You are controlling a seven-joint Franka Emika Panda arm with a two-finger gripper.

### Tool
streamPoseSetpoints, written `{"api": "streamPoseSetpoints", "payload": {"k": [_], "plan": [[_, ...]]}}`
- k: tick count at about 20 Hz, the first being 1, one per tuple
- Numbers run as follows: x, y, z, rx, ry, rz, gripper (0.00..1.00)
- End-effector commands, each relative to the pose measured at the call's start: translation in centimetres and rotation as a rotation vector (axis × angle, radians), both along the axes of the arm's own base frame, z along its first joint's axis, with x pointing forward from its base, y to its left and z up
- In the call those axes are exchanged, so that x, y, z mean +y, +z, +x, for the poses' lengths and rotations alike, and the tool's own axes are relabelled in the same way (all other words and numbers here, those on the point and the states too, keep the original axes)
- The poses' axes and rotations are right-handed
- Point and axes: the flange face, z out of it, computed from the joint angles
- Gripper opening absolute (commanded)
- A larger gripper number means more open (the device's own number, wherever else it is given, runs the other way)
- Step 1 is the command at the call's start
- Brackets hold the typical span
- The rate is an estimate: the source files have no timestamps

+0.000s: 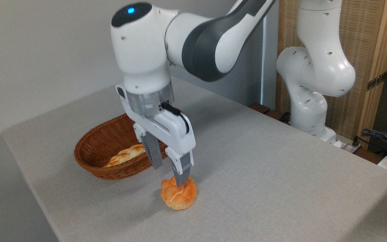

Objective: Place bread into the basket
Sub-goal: 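Lower the open gripper onto the round golden bread roll, then close the gripper around the bread roll and lift it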

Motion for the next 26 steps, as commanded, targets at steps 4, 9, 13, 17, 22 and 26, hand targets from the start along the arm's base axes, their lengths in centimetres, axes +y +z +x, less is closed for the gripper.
{"api": "streamPoseSetpoints", "payload": {"k": [4,9,13,17,22,26], "plan": [[1.1,-3.6,0.1,0.070,-0.070,0.067,1.00],[1.2,-4.4,0.2,0.082,-0.074,0.071,1.00],[0.9,-5.1,0.4,0.090,-0.076,0.071,0.98],[0.5,-5.0,0.4,0.089,-0.097,0.068,0.45],[0.5,-4.9,0.4,0.086,-0.098,0.067,0.37],[0.5,-4.7,0.5,0.081,-0.098,0.064,0.37]]}}
